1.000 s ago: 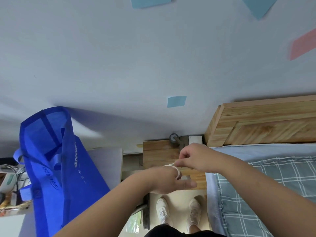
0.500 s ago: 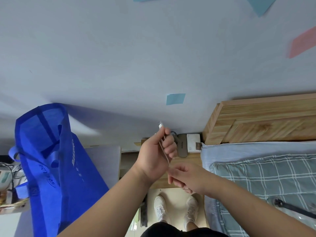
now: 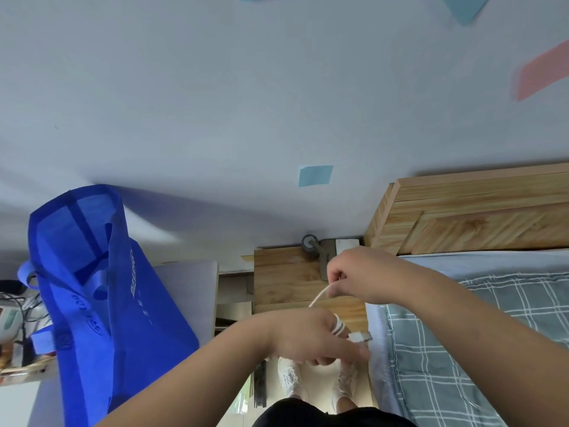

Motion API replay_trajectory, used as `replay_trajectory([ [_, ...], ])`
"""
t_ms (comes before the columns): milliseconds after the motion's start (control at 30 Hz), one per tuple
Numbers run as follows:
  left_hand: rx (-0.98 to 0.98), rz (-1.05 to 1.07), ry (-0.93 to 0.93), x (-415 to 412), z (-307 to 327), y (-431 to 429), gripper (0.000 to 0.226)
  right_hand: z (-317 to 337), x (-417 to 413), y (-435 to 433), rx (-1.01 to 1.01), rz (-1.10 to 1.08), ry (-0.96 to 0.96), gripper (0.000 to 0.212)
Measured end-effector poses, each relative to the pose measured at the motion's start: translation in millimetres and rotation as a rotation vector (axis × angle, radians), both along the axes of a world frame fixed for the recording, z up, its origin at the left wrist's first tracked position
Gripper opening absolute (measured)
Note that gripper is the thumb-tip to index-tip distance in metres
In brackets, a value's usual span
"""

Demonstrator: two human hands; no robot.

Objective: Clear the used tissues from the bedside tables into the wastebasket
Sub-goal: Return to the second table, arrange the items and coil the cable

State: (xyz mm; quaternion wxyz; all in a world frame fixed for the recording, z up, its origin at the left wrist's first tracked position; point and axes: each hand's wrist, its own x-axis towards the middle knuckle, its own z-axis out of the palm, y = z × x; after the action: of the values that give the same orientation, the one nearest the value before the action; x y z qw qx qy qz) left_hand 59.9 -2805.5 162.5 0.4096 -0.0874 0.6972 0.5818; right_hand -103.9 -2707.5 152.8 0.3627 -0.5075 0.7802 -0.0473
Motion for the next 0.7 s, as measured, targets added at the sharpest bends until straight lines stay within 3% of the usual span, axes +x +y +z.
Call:
replay_trajectory([
  [100,-0.114,0.147,-0.059,2,-12,-4,0.076,10,9,-1,-0.129,-0.126,-0.08,0.025],
  [233,0.092,0.487,-0.035,7,-29,-19,0.086,11,28,10,-0.216,-0.239,-0.149,0.022],
  [333,0.203,0.793,0.04,6,-39,-21,0.074,1,43,21,-0.311,-0.375,-0.268,0.013],
  [433,0.349,1.074,0.086,0,-42,-20,0.046,-13,64,30,-0.422,-0.546,-0.422,0.008],
  [500,0.479,1.15,0.12,-4,-38,-18,0.036,-20,75,34,-0.461,-0.633,-0.46,0.007],
  [567,0.587,1.19,0.127,-5,-33,-17,0.043,-24,80,36,-0.493,-0.757,-0.563,0.007],
  [700,0.717,1.215,0.128,-6,-23,-18,0.049,-24,80,32,-0.478,-0.959,-0.953,0.016],
])
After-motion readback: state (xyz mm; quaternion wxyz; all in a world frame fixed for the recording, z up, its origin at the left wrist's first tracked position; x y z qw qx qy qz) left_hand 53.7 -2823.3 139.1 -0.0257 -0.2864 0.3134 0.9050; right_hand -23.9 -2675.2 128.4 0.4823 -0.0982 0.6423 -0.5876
